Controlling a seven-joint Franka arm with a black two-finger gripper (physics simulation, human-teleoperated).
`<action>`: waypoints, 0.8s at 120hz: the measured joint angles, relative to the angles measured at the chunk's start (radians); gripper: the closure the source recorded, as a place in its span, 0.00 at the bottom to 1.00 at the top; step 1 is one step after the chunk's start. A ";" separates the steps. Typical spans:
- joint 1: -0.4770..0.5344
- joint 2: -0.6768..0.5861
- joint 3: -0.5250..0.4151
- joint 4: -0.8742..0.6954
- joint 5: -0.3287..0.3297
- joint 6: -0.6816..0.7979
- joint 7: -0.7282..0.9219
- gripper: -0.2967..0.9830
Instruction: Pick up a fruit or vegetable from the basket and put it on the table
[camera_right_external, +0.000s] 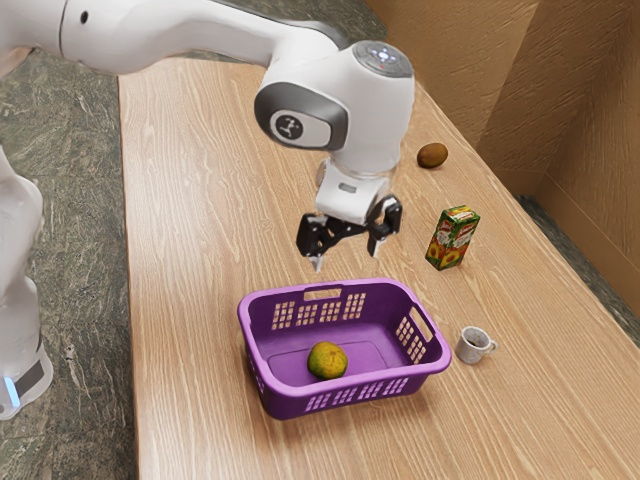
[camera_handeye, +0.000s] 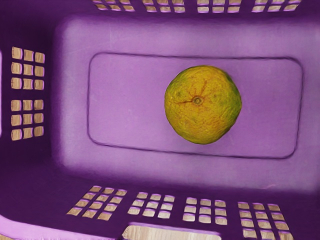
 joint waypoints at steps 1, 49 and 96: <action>-0.001 -0.004 0.000 -0.007 0.000 0.003 -0.001 0.23; 0.000 0.012 -0.003 -0.065 -0.143 0.157 -0.049 0.23; 0.001 0.037 -0.013 -0.085 -0.263 0.140 -0.075 0.23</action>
